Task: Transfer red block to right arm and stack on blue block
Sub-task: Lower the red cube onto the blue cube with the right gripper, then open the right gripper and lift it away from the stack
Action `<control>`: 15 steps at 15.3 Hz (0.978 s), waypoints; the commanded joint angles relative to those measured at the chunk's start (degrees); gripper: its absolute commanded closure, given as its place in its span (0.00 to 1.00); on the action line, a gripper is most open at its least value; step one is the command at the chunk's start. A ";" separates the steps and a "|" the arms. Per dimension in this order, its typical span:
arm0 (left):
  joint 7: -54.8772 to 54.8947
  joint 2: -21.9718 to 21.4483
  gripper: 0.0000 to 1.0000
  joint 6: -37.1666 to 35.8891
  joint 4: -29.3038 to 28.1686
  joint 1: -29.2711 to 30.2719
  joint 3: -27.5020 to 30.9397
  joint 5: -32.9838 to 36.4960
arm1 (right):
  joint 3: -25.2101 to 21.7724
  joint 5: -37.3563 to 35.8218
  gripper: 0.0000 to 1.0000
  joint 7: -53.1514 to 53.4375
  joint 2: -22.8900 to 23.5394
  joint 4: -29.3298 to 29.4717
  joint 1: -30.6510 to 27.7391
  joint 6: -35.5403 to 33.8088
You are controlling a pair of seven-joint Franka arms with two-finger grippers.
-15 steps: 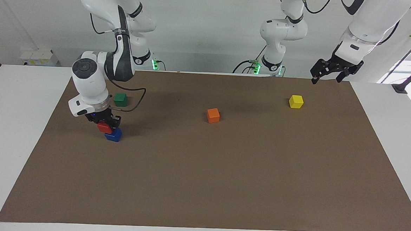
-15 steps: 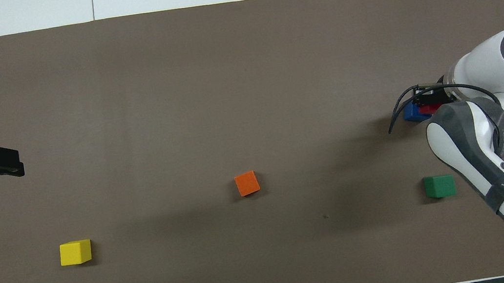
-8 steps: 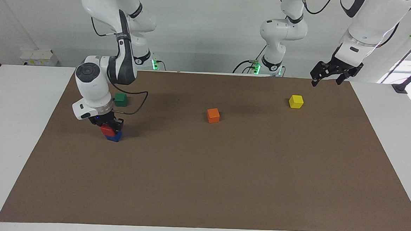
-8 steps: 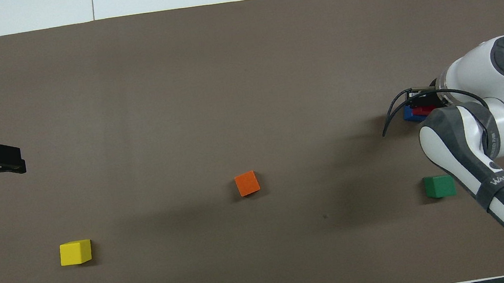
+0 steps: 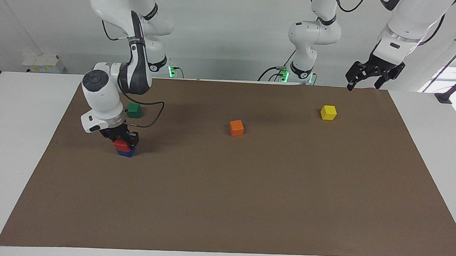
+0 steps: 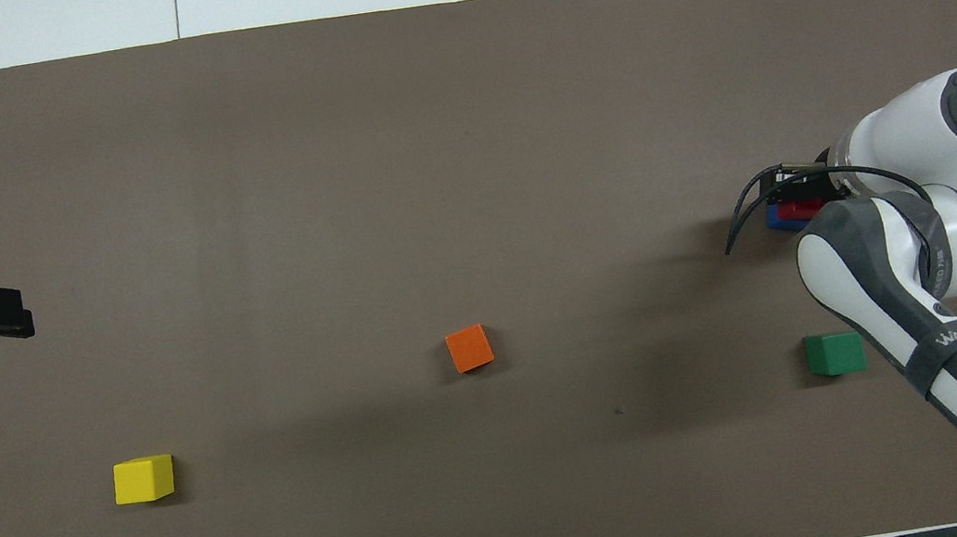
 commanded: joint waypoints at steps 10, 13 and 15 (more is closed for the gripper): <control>0.34 -16.72 0.00 -11.93 -1.52 -0.78 -0.91 -0.44 | 0.33 1.09 0.00 -9.03 -4.89 13.29 -0.39 -18.21; 0.16 -18.03 0.00 -8.77 -2.91 -2.19 2.42 0.44 | 0.33 2.92 0.00 -9.84 -7.80 17.95 0.23 -25.24; 0.33 -16.12 0.00 -4.92 -4.33 -2.11 2.34 0.44 | 0.33 5.65 0.00 -12.98 -9.82 21.11 0.23 -30.95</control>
